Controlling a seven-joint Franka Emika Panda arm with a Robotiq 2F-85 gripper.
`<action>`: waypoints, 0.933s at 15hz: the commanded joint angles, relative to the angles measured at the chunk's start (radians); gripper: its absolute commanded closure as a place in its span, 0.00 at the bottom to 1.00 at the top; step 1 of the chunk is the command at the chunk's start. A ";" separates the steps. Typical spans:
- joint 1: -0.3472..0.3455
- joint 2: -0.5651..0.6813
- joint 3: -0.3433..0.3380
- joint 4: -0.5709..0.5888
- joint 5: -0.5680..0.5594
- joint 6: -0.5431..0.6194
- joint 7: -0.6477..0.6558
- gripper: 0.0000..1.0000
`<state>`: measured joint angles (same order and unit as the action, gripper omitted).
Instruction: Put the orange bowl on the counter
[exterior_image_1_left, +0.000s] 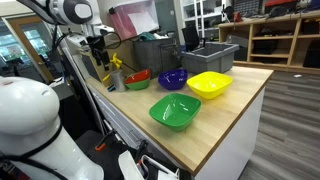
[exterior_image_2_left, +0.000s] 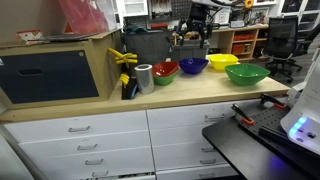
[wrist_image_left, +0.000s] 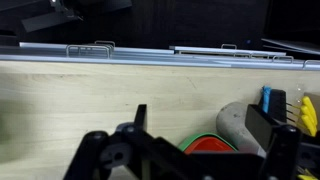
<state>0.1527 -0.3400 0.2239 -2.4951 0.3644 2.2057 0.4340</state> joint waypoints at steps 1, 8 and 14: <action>0.004 0.000 -0.004 0.001 -0.002 -0.001 0.001 0.00; -0.004 0.185 0.016 0.067 -0.032 0.165 0.035 0.00; 0.007 0.437 -0.008 0.208 -0.145 0.271 0.058 0.00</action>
<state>0.1526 -0.0313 0.2285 -2.3887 0.2831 2.4537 0.4458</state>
